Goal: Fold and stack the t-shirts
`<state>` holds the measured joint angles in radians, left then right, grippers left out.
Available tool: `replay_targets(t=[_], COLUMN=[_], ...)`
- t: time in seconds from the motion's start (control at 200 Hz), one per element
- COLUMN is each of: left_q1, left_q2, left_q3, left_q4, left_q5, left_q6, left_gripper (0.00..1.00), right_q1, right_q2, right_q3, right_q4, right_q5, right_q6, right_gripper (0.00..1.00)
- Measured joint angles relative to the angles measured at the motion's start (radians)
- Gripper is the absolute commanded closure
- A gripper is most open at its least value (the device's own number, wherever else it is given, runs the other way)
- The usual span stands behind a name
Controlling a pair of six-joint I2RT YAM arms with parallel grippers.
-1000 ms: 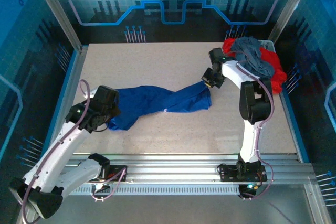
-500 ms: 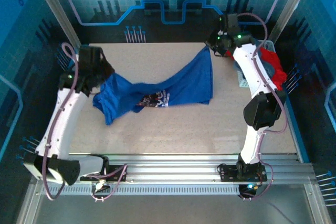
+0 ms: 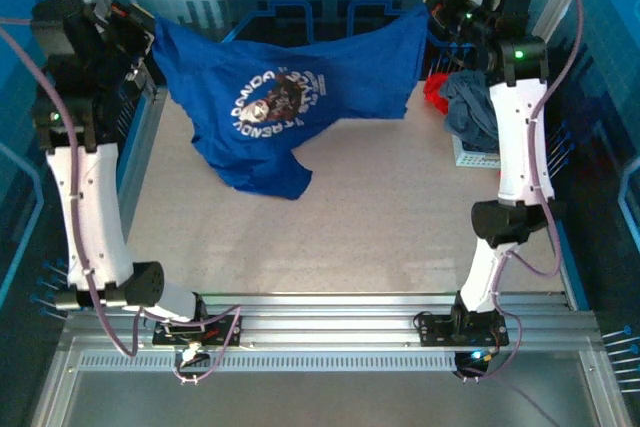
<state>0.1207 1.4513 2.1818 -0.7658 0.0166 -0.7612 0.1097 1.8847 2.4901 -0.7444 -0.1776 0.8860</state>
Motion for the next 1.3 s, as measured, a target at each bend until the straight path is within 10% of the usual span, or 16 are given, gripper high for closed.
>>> replay_targets(t=[0.33, 0.525, 0.595, 0.69, 0.76, 1.3], left_q1=[-0.003, -0.006, -0.007, -0.01, -0.016, -0.027], left_q2=[-0.639, -0.795, -0.799, -0.79, -0.781, -0.753], left_q3=[-0.889, -1.276, -1.354, -1.417, -1.429, -1.429], left_q4=[-0.161, -0.321, -0.333, -0.33, -0.329, -0.294], left_q5=[0.052, 0.13, 0.147, 0.166, 0.175, 0.191], left_q6=[-0.129, -0.183, -0.184, -0.184, -0.183, -0.183], left_gripper=[1.0, 1.0, 1.0, 1.0, 1.0, 1.0], right_q1=[0.158, 0.193, 0.2, 0.207, 0.213, 0.35], right_q2=[-0.719, -0.739, -0.659, -0.58, -0.571, -0.594], right_q3=[-1.25, -1.738, -1.793, -1.802, -1.793, -1.827], right_q4=[0.046, 0.035, 0.037, 0.039, 0.026, -0.084], right_q5=[0.08, 0.101, 0.095, 0.096, 0.113, 0.158], right_q6=[0.045, 0.099, 0.101, 0.094, 0.086, 0.163], right_gripper=[1.0, 1.0, 0.97, 0.52, 0.37, 0.32])
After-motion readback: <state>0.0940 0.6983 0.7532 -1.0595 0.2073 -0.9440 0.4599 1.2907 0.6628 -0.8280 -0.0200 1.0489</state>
